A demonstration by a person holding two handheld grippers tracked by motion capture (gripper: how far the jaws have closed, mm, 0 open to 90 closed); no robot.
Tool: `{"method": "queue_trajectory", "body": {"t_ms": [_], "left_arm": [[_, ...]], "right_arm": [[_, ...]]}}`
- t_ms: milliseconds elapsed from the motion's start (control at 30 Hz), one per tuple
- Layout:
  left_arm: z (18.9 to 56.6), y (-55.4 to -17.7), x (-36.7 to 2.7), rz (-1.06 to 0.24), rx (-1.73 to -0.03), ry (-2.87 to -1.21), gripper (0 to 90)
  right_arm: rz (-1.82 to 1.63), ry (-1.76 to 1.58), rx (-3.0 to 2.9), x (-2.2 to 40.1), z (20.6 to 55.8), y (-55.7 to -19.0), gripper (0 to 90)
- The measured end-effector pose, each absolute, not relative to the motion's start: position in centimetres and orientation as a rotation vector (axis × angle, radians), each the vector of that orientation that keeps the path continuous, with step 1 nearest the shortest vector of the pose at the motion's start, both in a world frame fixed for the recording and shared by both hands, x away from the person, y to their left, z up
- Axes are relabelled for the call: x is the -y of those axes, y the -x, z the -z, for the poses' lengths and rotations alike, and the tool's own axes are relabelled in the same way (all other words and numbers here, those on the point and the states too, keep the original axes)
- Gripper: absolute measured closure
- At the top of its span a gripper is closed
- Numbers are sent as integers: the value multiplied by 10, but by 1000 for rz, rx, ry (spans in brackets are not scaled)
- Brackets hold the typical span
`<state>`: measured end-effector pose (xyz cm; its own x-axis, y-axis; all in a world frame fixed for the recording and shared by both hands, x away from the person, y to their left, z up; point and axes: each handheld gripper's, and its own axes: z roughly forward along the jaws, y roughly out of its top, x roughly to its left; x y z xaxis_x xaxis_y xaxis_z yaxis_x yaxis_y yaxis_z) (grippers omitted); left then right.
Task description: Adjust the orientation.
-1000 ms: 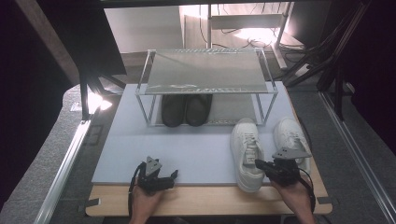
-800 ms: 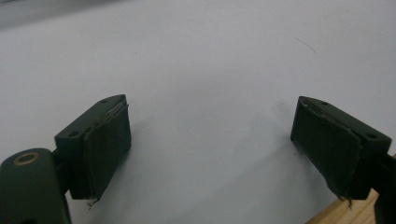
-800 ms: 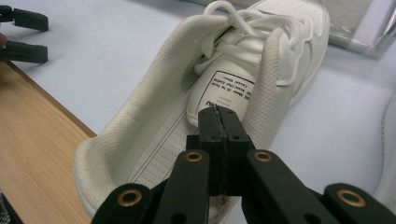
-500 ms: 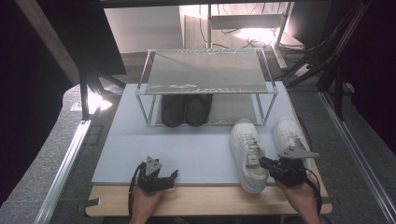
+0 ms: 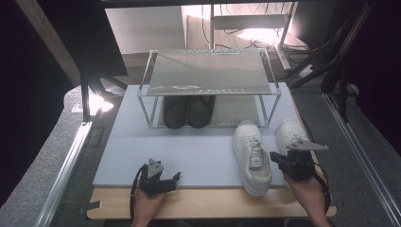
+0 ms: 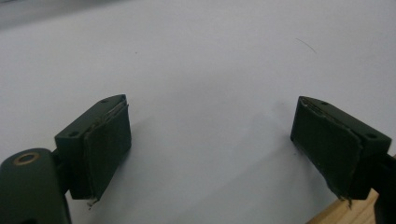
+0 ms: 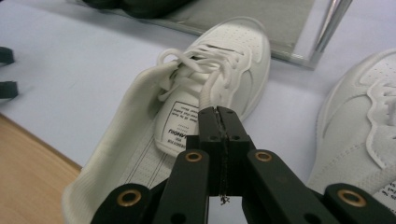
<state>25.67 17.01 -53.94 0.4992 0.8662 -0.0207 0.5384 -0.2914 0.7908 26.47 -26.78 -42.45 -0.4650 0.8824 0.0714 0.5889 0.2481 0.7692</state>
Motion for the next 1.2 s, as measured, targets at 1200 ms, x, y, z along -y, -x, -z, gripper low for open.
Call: {"method": "queue_trajectory", "body": {"t_ms": [1200], "left_arm": [[539, -257, -170, -540, -1154, -1972, 120]], "right_arm": [[-990, -1507, -2133, 229, 460, -307, 896]]}}
